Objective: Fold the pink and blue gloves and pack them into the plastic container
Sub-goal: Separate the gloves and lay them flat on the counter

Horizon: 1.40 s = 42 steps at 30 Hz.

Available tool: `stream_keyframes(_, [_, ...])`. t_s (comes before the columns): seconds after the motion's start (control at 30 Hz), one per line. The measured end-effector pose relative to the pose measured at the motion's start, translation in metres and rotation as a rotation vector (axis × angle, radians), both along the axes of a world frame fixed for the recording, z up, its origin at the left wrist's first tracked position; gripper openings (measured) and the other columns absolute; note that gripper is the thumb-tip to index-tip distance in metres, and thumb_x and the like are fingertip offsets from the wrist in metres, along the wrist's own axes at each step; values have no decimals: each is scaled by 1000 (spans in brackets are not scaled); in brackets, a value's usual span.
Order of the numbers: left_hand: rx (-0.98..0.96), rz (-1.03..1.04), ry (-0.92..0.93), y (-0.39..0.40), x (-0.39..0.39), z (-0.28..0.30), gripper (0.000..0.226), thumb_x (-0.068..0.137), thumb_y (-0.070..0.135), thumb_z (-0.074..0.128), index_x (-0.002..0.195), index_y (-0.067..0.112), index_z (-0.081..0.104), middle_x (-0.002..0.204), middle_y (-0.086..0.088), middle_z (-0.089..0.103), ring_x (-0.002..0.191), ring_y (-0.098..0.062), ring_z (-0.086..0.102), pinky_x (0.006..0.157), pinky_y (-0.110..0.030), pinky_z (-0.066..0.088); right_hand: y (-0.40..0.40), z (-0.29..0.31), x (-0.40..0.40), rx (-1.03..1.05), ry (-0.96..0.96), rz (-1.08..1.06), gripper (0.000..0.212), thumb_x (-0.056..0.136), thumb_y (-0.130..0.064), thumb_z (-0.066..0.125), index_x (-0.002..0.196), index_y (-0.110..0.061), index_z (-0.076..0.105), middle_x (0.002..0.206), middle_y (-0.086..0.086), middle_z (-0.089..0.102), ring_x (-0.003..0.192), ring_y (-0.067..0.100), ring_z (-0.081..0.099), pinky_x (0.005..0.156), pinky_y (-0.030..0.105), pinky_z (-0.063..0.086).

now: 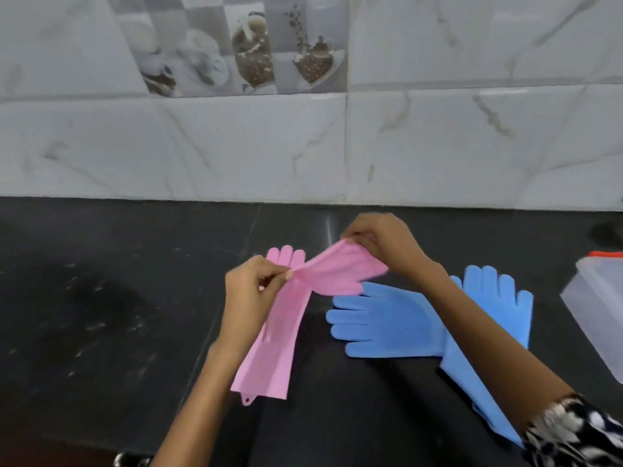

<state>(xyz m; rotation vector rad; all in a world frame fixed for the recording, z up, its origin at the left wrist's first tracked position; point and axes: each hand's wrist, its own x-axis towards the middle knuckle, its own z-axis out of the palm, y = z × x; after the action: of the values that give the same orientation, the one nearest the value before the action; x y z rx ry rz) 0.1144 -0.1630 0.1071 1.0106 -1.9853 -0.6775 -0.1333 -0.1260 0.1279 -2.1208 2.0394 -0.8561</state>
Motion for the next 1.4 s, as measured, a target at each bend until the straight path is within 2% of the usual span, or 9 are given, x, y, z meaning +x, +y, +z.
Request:
stream_keyframes(0.2, [-187,121,-164,8,20,4,5,85,8,69,87,8,74,78,-1,60,72,-12,58,65,-21,49,-61,-6,40,-167,-105,79,15,85,-6,61,91,-12,73,96,4,72,90,23,64,78,35,50])
stream_keyframes(0.3, [28,158,-283,22,3,-33,10,89,9,59,83,5,66,82,-2,55,75,-19,52,64,-21,36,-59,-43,41,-98,-49,50,21,83,0,59,91,-12,74,95,5,74,91,26,65,82,34,51])
stream_keyframes(0.43, [118,83,-435,47,-19,-86,22,93,18,55,102,1,64,94,-5,56,86,-19,53,77,-32,47,-34,-94,30,176,103,11,34,83,6,52,98,-15,74,102,4,73,93,25,64,81,31,50])
stream_keyframes(0.63, [69,-54,-343,66,-58,-103,20,93,21,54,101,8,67,100,0,55,93,-14,49,76,-25,45,42,-121,-7,121,-103,-190,17,82,-2,64,92,-10,74,110,5,70,103,26,63,85,32,47])
stream_keyframes(0.77, [42,-212,-325,77,-92,-107,27,93,25,56,112,10,67,116,-1,56,106,-14,54,84,-26,48,104,-131,-34,88,-114,-502,14,84,-13,66,97,-12,73,115,5,67,107,25,60,87,35,47])
stream_keyframes(0.87, [7,-316,-329,85,-115,-113,24,92,26,59,107,10,69,111,-2,57,106,-14,53,82,-24,47,144,-134,-46,101,-89,-660,18,84,-16,68,100,-10,72,114,9,67,104,27,61,91,37,46])
stream_keyframes(1.13, [21,-441,-321,96,-147,-126,20,87,28,66,100,14,73,99,0,57,94,-14,53,78,-25,45,199,-136,-43,224,-128,-685,32,81,-48,66,98,-23,72,112,-10,64,104,9,60,80,21,46])
stream_keyframes(1.27, [101,-469,-270,106,-155,-122,25,86,38,65,85,15,76,86,5,57,84,-9,49,72,-19,39,210,-137,-65,125,-178,-844,23,86,-29,65,105,-16,69,115,-2,64,102,17,61,79,25,48])
stream_keyframes(1.4, [175,-502,-290,123,-168,-120,24,80,42,70,90,20,75,84,9,62,84,-6,50,72,-16,39,199,-129,-104,134,-201,-1026,34,88,-24,63,119,-9,60,119,11,61,93,25,64,84,39,53])
